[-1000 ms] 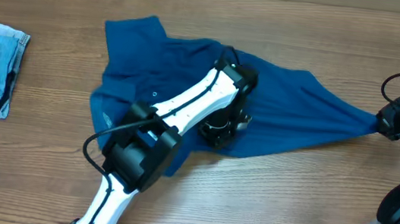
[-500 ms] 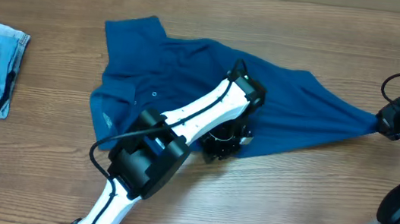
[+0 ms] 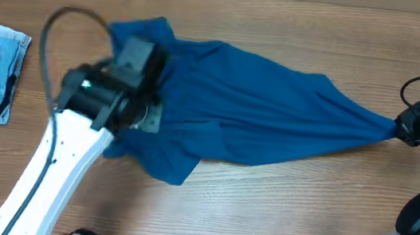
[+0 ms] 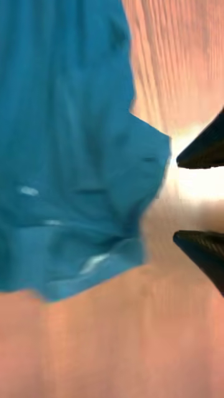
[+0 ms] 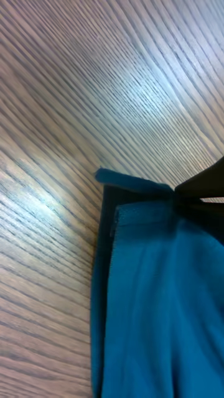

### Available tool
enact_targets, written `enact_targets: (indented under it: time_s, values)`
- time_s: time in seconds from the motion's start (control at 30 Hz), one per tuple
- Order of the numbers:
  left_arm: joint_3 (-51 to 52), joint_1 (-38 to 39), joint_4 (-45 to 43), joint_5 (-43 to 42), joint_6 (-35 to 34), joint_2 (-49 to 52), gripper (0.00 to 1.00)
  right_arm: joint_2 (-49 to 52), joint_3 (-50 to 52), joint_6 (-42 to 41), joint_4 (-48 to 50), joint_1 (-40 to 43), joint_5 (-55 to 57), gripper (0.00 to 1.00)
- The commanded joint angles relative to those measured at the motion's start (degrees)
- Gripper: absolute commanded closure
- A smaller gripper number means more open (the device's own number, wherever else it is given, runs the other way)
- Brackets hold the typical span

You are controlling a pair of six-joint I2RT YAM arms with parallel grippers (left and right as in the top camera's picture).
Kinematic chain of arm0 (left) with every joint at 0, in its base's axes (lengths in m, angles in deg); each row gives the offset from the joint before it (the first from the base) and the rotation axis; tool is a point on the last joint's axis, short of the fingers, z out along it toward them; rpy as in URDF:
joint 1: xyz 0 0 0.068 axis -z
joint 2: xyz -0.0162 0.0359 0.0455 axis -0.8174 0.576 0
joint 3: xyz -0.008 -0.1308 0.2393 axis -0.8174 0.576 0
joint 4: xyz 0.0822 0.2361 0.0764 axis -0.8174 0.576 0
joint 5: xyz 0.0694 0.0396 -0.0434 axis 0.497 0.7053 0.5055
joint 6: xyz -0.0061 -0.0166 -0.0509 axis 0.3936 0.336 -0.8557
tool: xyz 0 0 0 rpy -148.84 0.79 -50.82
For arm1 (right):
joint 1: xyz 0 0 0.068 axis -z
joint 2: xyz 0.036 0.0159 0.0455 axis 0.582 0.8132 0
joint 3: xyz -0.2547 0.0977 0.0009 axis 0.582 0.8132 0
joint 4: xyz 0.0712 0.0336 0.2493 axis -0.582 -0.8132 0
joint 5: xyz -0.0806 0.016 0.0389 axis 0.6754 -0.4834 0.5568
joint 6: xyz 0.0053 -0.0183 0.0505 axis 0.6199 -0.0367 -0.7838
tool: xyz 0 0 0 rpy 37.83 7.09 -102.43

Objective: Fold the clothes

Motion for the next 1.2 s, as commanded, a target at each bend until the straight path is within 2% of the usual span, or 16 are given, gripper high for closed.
enact_targets:
  time_s: [0.0, 0.13, 0.2, 0.33, 0.47, 0.53, 0.57, 0.7, 0.73, 0.77, 0.83, 0.97, 1.0, 1.03, 1.17]
  values:
    - [16.9, -4.81, -6.03, -8.57, -12.85, 1.64, 0.6, -0.66, -1.05, -0.26, 0.2, 0.26, 0.35, 0.95]
    - [29.0, -11.63, -17.97, -18.58, -12.9, 1.66, 0.5, -0.66, -1.05, -0.26, 0.17, 0.26, 0.33, 0.95]
    - [35.6, -16.59, -23.19, -22.47, -12.9, 1.66, 0.5, -0.66, -1.05, -0.26, 0.15, 0.26, 0.28, 0.95]
    - [41.59, -19.63, -31.04, -23.1, -12.39, 1.66, 0.36, -0.66, -1.05, -0.26, 0.63, 0.26, -0.72, 0.94]
    - [45.88, -19.43, -39.32, -23.19, -12.48, 1.68, 0.33, -0.66, -1.05, -0.26, 0.63, 0.26, -0.74, 0.94]
    - [46.75, -19.43, -40.79, -23.06, -12.46, 1.68, 0.34, -0.66, -1.05, -0.24, 0.61, 0.26, -0.74, 0.94]
    - [47.01, -19.43, -41.11, -23.06, -12.46, 1.68, 0.36, -0.66, -1.05, -0.26, 0.63, 0.26, -0.74, 0.94]
    - [47.1, -19.43, -39.47, -22.67, -11.82, 1.68, 0.84, -0.66, -1.05, -0.26, 0.59, 0.26, -0.74, 0.94]
    - [47.15, -19.43, -39.45, -22.64, -10.86, 1.68, 0.92, -0.66, -1.05, -0.26, 0.59, 0.26, -0.74, 0.94]
    - [47.15, -19.43, -39.52, -22.45, -10.73, 1.68, 0.96, -0.66, -1.05, -0.26, 0.59, 0.26, -0.79, 0.94]
    - [47.15, -19.43, -39.6, -22.16, -10.73, 1.68, 0.96, -0.66, -1.05, -0.24, 0.55, 0.26, -1.4, 0.94]
    - [47.15, -19.43, -40.59, -19.3, -10.73, 1.68, 0.83, -0.66, -1.05, -0.24, 0.42, 0.26, -1.6, 0.94]
    - [47.15, -19.43, -40.96, -19.17, -10.75, 1.68, 0.67, -0.66, -1.05, -0.24, 0.39, 0.26, -1.62, 0.94]
    - [47.15, -19.43, -41.27, -19.17, -10.73, 1.68, 0.57, -0.66, -1.05, -0.24, 0.39, 0.26, -1.62, 0.94]
    - [47.15, -19.41, -41.68, -16.83, -10.75, 1.68, 0.55, -0.66, -1.05, -0.24, 0.42, 0.26, -1.62, 0.94]
